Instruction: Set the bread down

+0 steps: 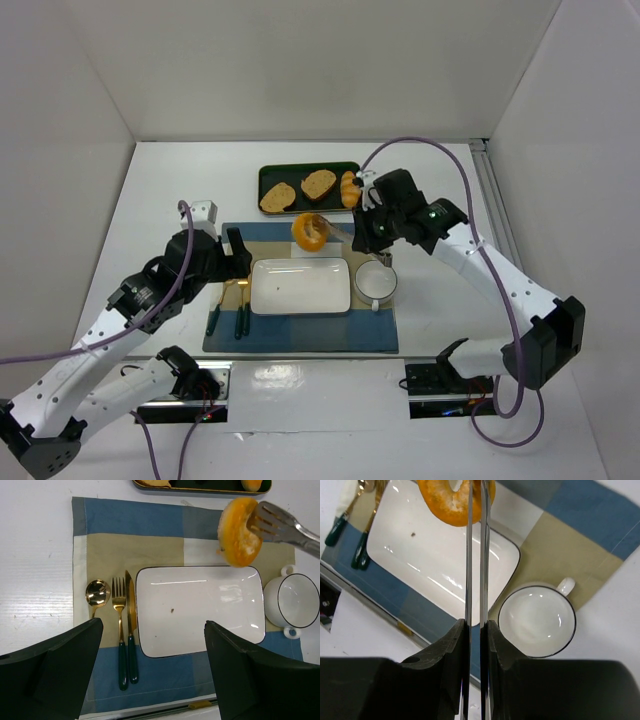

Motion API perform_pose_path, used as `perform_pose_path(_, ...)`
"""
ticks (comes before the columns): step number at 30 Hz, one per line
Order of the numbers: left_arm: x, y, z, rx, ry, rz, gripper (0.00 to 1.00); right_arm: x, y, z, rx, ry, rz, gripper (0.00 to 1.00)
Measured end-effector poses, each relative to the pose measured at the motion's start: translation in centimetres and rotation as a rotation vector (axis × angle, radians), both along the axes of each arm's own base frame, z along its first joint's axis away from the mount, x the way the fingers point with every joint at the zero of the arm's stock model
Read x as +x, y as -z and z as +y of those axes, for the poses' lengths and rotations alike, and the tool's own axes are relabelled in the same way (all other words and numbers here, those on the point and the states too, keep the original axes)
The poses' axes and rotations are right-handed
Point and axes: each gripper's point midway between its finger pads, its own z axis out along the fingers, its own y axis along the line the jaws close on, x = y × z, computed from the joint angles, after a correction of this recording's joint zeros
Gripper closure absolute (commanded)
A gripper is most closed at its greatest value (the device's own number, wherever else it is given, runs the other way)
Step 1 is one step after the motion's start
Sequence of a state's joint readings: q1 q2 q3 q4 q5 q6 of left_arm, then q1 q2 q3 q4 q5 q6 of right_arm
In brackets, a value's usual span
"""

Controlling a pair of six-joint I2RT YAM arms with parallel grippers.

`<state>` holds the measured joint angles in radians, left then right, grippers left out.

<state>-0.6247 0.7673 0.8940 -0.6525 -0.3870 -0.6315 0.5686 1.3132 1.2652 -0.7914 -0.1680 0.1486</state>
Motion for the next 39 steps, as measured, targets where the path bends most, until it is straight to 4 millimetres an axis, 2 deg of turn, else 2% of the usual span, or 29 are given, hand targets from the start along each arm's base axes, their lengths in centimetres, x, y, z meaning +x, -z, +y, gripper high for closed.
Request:
perform_pose_path(6, 0.1, 0.2, -0.1, 0.004, 0.0, 0.005, 0.04, -2.3, 2.5, -0.2, -0.04, -0.016, 0.085, 0.99)
perform_pose_path(14, 0.1, 0.2, -0.1, 0.004, 0.0, 0.005, 0.04, -4.2, 3.2, 0.8, -0.061, -0.071, 0.12, 0.99)
perform_pose_path(20, 0.1, 0.2, -0.1, 0.004, 0.0, 0.006, 0.04, -5.3, 4.9, 1.5, -0.092, -0.108, 0.169, 0.99)
perform_pose_path(23, 0.1, 0.2, -0.1, 0.005, 0.001, 0.006, 0.04, -5.6, 5.6, 1.6, -0.109, -0.117, 0.19, 0.99)
perform_pose_path(28, 0.1, 0.2, -0.1, 0.005, 0.001, 0.005, 0.04, -5.6, 5.7, 1.7, -0.11, -0.118, 0.193, 0.96)
perform_pose_path(39, 0.0, -0.1, 0.0, 0.0, 0.001, -0.003, 0.04, -5.7, 6.2, 1.8, -0.119, -0.123, 0.205, 0.81)
